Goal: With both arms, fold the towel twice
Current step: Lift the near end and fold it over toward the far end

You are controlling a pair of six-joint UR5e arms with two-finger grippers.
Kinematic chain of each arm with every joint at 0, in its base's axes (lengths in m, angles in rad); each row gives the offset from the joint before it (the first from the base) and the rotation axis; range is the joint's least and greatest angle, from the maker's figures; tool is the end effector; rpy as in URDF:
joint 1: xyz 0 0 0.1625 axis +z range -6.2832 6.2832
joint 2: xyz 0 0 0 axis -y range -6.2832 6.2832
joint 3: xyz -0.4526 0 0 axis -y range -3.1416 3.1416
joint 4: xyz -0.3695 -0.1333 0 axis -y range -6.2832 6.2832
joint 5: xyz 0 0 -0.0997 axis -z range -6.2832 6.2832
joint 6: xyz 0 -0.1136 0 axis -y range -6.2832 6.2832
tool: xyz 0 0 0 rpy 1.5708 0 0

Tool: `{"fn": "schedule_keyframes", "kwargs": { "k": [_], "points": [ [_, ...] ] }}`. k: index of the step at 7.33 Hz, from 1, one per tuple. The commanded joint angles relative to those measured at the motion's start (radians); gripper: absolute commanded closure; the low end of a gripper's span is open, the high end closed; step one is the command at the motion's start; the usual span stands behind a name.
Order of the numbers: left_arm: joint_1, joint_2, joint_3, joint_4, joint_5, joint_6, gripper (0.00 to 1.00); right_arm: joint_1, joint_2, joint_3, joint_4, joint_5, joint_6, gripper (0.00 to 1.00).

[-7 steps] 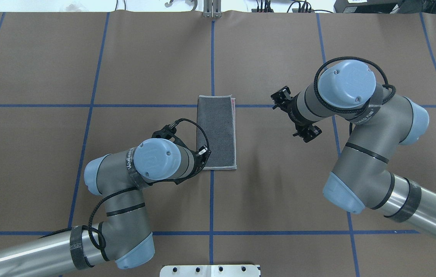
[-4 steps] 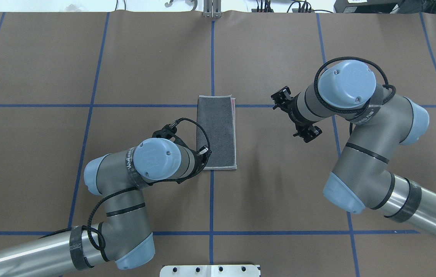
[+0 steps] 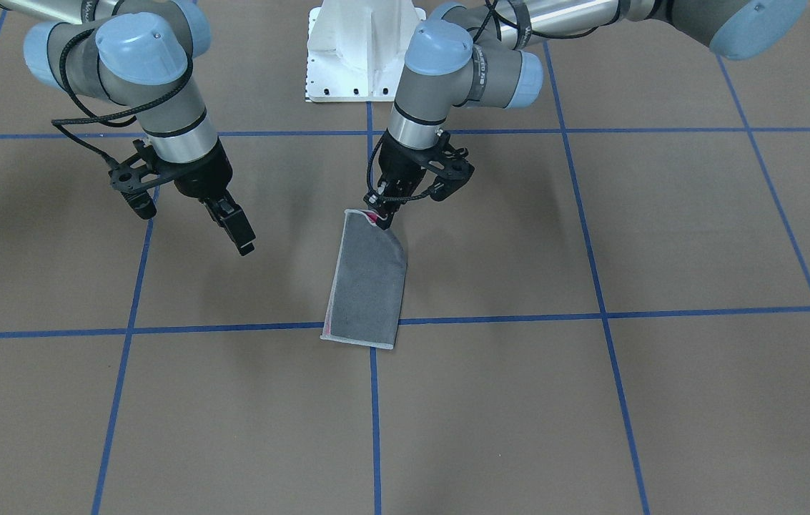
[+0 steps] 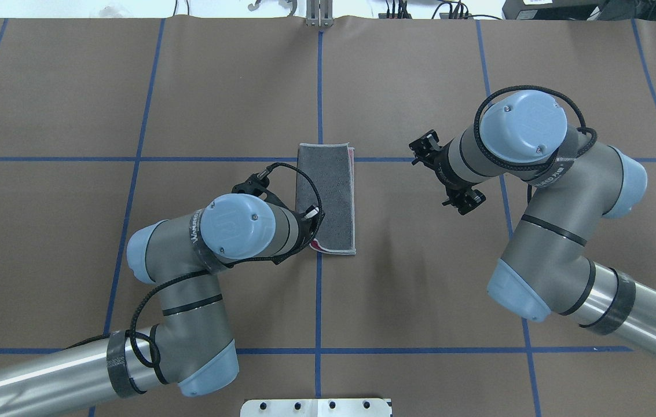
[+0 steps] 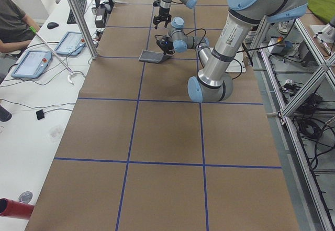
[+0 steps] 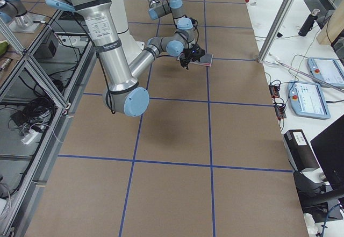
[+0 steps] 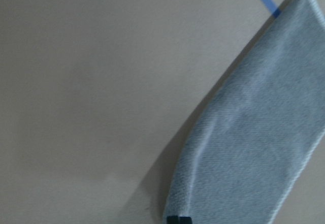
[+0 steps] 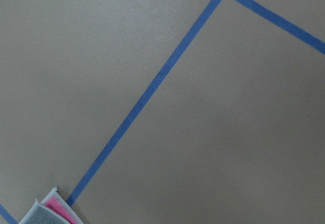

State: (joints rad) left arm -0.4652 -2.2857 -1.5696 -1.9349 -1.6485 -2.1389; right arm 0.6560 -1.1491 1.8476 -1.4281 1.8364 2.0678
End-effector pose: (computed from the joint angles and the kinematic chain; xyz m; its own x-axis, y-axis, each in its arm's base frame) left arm 0.5903 -0.4356 0.2282 0.1488 -0.6749 -0.7228 0.5531 0.6627 -0.5049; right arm -0.4253 -0.4580 0.3366 0.2576 0.7789 0.5718 -0.6329 0.5832 -0.5092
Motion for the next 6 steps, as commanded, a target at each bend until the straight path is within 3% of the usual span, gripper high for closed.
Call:
{"fn": "schedule_keyframes", "kwargs": {
  "k": [1, 4, 6],
  "points": [
    [-0.078, -0.088, 0.115, -0.006, -0.002, -0.006, 1.00, 0.001, -0.004, 0.001, 0.000, 0.003, -0.002, 0.00],
    [-0.111, -0.233, 0.303, -0.044, -0.004, -0.003, 1.00, 0.013, -0.004, 0.001, 0.000, 0.007, -0.002, 0.00],
    [-0.116, -0.271, 0.381, -0.093, -0.004, 0.002, 1.00, 0.017, -0.006, 0.001, 0.000, 0.006, -0.002, 0.00]
  ]
}}
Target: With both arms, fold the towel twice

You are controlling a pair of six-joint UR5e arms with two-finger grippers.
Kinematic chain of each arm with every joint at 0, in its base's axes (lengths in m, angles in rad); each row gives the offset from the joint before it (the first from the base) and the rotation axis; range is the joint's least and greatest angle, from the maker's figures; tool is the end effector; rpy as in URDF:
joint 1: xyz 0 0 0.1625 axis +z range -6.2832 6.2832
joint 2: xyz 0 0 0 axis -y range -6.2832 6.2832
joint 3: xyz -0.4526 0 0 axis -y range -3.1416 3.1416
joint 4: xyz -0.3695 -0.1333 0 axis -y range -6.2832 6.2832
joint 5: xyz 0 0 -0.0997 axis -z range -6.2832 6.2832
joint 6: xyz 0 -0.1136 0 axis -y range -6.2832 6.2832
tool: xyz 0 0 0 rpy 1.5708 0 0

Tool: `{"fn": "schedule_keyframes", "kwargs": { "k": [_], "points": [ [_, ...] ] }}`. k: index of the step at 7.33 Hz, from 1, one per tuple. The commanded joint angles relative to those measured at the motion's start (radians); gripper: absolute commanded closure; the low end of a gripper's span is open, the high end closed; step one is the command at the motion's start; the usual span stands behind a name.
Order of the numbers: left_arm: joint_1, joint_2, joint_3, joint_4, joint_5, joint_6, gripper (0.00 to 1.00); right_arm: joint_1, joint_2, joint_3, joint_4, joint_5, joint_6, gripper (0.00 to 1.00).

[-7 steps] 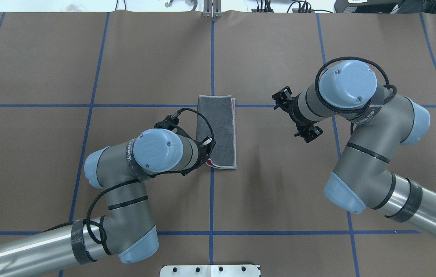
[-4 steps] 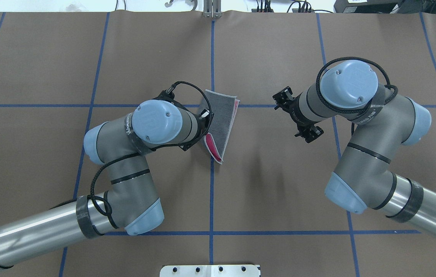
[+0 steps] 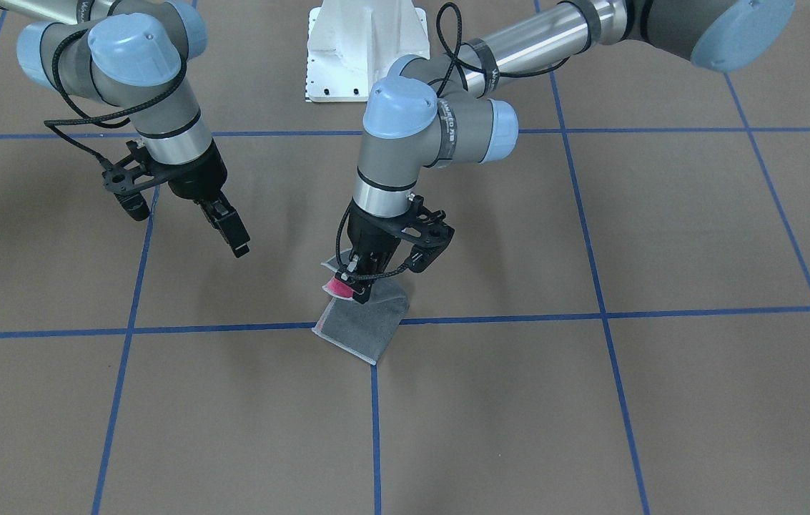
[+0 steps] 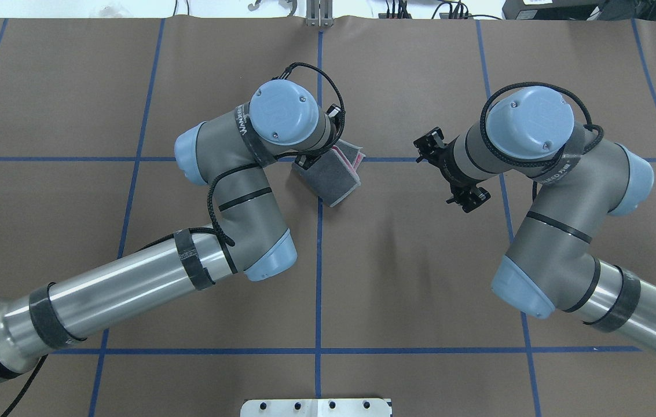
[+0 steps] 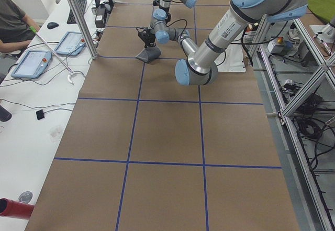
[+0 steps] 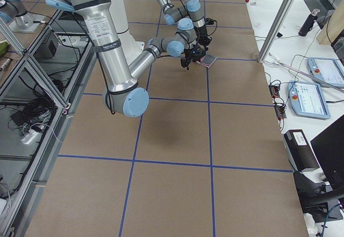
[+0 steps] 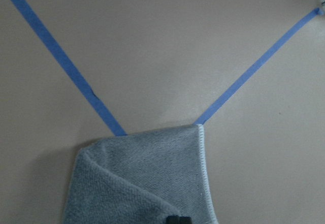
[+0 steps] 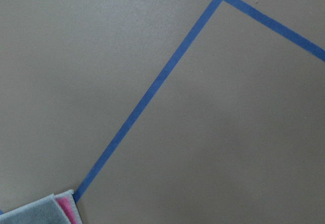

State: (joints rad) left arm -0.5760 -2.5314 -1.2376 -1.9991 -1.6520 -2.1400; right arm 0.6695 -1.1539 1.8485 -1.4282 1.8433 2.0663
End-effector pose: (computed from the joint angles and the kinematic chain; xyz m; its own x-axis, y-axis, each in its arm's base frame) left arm 0.6182 -0.5494 0.1739 0.0873 -0.6972 -0.7115 0.6301 0.5919 -0.5027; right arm -0.4186 -0.4623 0.3390 0.2522 0.7836 0.5678 -0.6375 0.5759 -0.5117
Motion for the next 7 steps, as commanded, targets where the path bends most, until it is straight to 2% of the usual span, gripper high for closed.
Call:
{"fn": "schedule_keyframes", "kwargs": {
  "k": [1, 7],
  "points": [
    [-0.007, -0.035, 0.066, -0.044, 0.000, 0.005, 1.00, 0.005, -0.006, -0.003, 0.000, -0.001, -0.002, 0.00],
    [-0.031, -0.070, 0.144, -0.092, -0.002, 0.005, 1.00, 0.005, -0.015, -0.006, -0.002, -0.003, -0.020, 0.00]
  ]
}}
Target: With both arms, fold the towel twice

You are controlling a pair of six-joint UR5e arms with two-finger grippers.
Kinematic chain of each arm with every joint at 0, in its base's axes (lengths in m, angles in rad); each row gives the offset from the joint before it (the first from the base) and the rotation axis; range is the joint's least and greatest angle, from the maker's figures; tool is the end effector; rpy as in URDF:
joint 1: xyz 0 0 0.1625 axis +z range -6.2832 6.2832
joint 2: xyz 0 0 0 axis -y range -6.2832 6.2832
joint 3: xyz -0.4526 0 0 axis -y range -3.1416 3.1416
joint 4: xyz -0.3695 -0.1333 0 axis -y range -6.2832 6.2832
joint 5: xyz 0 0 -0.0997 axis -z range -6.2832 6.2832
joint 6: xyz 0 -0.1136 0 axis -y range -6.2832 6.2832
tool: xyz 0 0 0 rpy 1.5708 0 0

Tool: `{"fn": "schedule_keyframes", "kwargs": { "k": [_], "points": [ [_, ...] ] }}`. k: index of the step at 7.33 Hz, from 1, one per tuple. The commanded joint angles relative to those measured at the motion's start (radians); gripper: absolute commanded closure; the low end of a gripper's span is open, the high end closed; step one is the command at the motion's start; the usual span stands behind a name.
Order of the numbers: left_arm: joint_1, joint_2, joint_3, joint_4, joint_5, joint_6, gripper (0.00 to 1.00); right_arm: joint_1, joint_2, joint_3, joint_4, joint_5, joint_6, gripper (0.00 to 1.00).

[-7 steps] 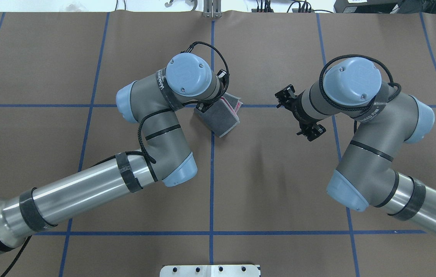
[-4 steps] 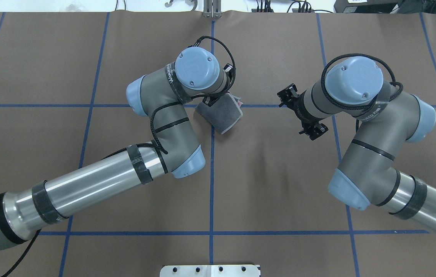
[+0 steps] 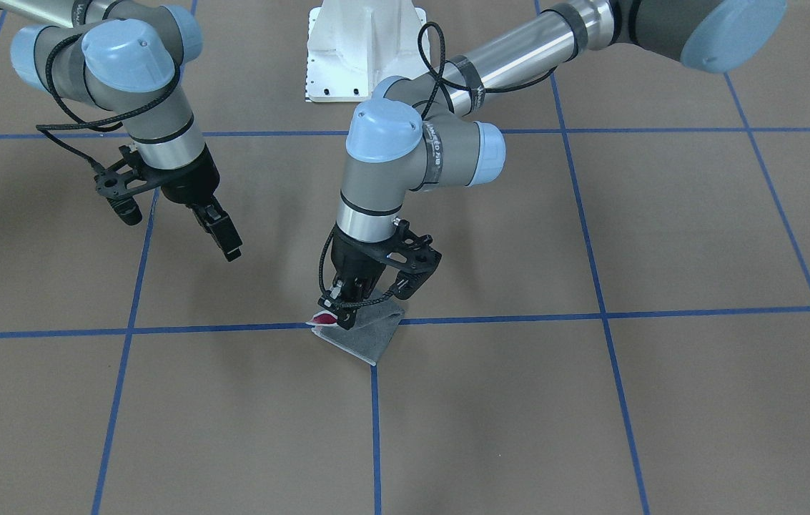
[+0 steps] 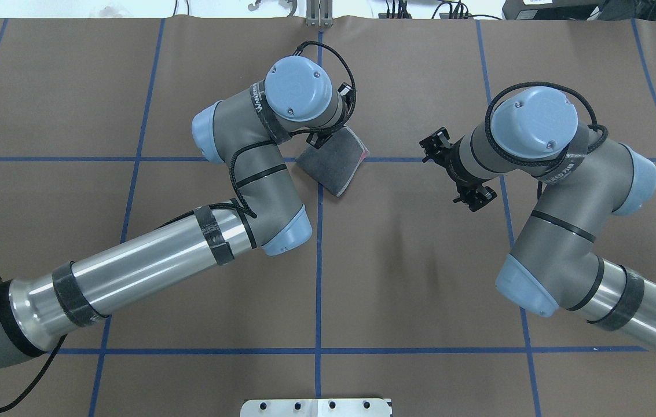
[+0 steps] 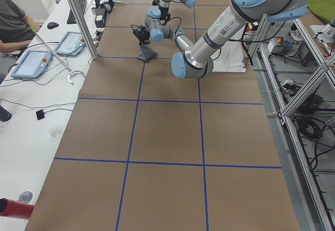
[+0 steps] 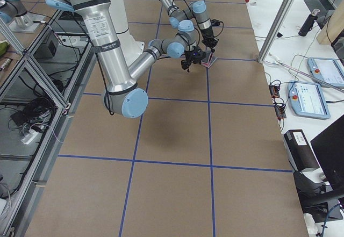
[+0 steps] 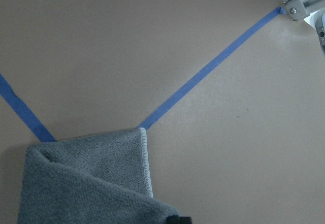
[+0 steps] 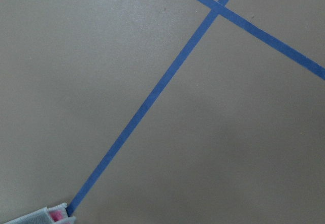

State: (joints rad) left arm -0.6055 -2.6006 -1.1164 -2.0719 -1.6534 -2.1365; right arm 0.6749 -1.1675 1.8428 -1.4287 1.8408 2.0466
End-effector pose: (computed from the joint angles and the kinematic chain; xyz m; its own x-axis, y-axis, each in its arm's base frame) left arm 0.6242 -0.5828 0.1605 0.0573 -0.6893 -0.7222 0.6375 0.5819 -0.5049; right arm -0.4151 -0.4641 0.3500 0.2686 0.7803 0.5648 -0.6449 0.5812 -0.4963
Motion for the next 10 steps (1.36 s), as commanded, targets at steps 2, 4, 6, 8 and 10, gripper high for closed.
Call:
{"fn": "schedule_keyframes", "kwargs": {
  "k": [2, 4, 6, 8, 10],
  "points": [
    [-0.003, -0.001, 0.043, -0.040, 0.001, 0.001, 1.00, 0.000, -0.001, 0.000, -0.001, 0.000, 0.000, 0.00],
    [-0.025, -0.001, 0.097, -0.110, 0.001, 0.003, 0.51, 0.000, -0.001, 0.000, -0.001, -0.002, 0.000, 0.00],
    [-0.039, -0.004, 0.127, -0.140, 0.001, 0.003, 0.00, 0.000, 0.000, 0.000, 0.001, -0.002, 0.000, 0.00],
    [-0.060, -0.007, 0.125, -0.140, -0.008, 0.001, 0.00, -0.002, 0.002, 0.001, 0.001, -0.005, 0.000, 0.00],
    [-0.056, -0.003, 0.124, -0.139, -0.015, 0.001, 0.00, -0.006, 0.008, -0.002, 0.001, -0.008, 0.000, 0.00]
  ]
}}
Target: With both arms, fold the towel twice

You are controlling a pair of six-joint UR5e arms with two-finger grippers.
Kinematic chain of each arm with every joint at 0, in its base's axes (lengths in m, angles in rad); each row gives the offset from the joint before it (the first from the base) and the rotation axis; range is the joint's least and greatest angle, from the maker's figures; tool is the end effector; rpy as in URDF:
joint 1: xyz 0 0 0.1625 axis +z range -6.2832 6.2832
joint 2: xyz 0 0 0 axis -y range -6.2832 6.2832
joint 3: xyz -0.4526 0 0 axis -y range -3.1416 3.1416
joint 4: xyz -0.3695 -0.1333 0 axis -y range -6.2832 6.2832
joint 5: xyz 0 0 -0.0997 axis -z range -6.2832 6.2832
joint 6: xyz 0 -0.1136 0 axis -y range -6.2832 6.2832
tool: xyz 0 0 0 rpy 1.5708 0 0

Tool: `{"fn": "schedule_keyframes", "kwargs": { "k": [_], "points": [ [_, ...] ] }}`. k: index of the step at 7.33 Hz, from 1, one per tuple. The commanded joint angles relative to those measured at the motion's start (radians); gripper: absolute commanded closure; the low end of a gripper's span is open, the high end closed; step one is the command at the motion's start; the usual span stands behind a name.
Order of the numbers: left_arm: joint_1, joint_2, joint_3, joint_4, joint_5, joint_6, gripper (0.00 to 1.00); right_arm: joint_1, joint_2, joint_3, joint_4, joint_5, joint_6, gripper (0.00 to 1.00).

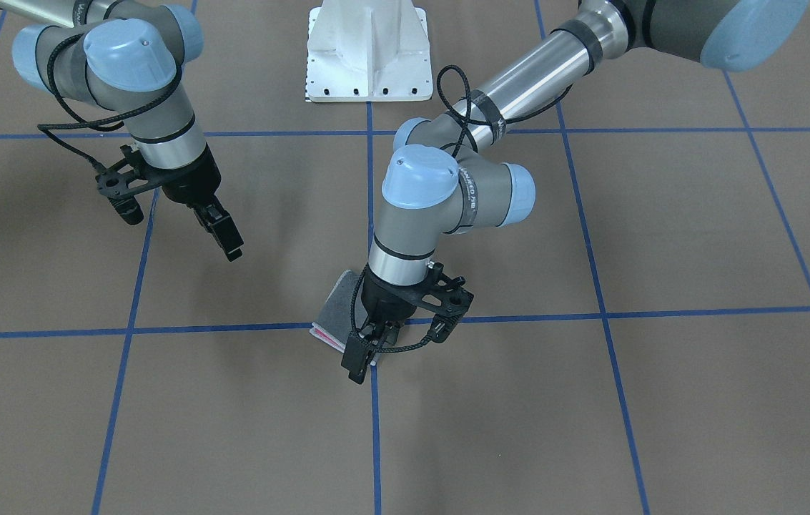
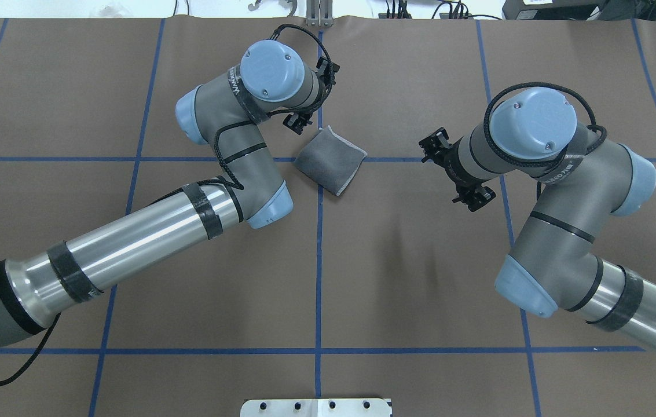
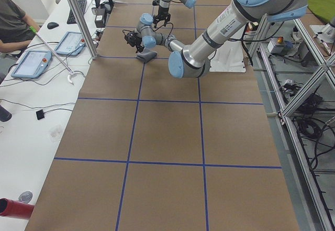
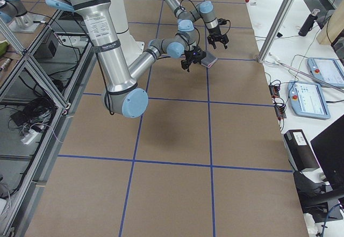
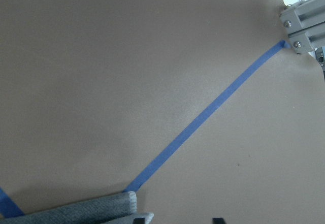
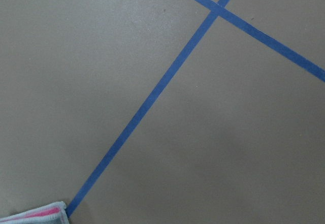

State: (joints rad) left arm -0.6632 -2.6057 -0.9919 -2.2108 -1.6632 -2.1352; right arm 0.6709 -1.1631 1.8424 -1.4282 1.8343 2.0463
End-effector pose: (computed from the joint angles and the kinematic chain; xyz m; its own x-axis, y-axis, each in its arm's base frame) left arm 0.6077 -0.6306 0.1939 0.0111 -0.6845 -0.7289 0.6560 0.5551 -0.5114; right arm -0.4173 -0.4637 0.3475 0.2677 0.7768 0.5700 -0.6449 0.5840 -0.4930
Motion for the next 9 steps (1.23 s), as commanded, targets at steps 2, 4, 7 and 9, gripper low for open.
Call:
{"fn": "schedule_keyframes", "kwargs": {
  "k": [2, 4, 7, 9],
  "points": [
    [-0.002, 0.004, -0.004, 0.002, -0.024, 0.001, 0.00, -0.001, 0.067, -0.073, 0.024, -0.006, 0.006, 0.00],
    [0.008, 0.019, -0.005, -0.001, -0.033, -0.006, 0.07, 0.004, 0.114, -0.187, 0.142, -0.007, 0.044, 0.00],
    [0.079, 0.062, -0.013, -0.001, -0.033, -0.006, 0.08, 0.012, 0.112, -0.190, 0.143, -0.007, 0.037, 0.00],
    [0.077, 0.116, -0.065, 0.002, -0.058, 0.005, 0.07, 0.012, 0.111, -0.190, 0.144, -0.007, 0.035, 0.00]
  ]
}}
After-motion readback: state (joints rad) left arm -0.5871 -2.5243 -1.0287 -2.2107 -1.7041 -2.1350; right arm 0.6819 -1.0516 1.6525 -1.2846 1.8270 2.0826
